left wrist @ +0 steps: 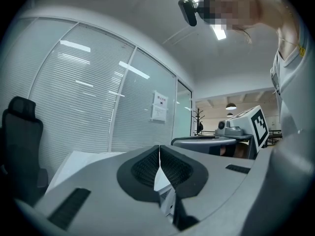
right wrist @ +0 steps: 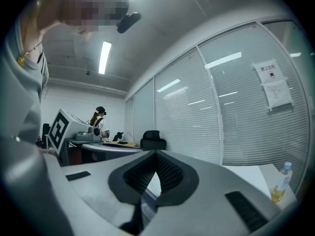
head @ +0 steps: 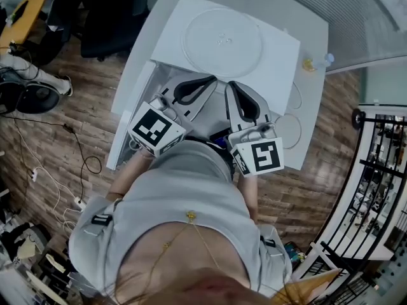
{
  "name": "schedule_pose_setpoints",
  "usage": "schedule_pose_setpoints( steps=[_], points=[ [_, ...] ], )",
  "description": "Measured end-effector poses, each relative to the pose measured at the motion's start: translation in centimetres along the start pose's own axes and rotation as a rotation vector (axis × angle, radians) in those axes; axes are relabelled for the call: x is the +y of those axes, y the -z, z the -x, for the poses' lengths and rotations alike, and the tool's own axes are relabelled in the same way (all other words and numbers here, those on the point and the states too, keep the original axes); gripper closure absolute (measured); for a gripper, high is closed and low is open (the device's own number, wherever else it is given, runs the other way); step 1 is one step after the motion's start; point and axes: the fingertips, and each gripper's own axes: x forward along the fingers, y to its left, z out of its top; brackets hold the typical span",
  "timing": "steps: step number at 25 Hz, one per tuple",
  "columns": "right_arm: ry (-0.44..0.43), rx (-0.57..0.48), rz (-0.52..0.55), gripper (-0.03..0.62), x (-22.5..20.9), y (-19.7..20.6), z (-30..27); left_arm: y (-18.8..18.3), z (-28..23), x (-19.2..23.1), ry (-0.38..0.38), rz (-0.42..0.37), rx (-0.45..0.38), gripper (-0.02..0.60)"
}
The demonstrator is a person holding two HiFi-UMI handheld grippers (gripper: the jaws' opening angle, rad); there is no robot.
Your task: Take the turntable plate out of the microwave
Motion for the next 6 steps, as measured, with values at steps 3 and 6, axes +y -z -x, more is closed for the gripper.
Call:
schedule_pose_setpoints(
  steps=[3, 6],
  points=[
    [0.004, -0.004, 0.006, 0.579, -0.14, -0.17, -0.06, -0.07, -0.17, 0.21, 0.003, 0.001, -0.001, 0.552],
    [0.007, -0.007, 0.011, 0.579, -0.2, -0.26, -0.11, -0.1, -0.2, 0.37, 0.002, 0.0, -0.003, 0.552]
  ],
)
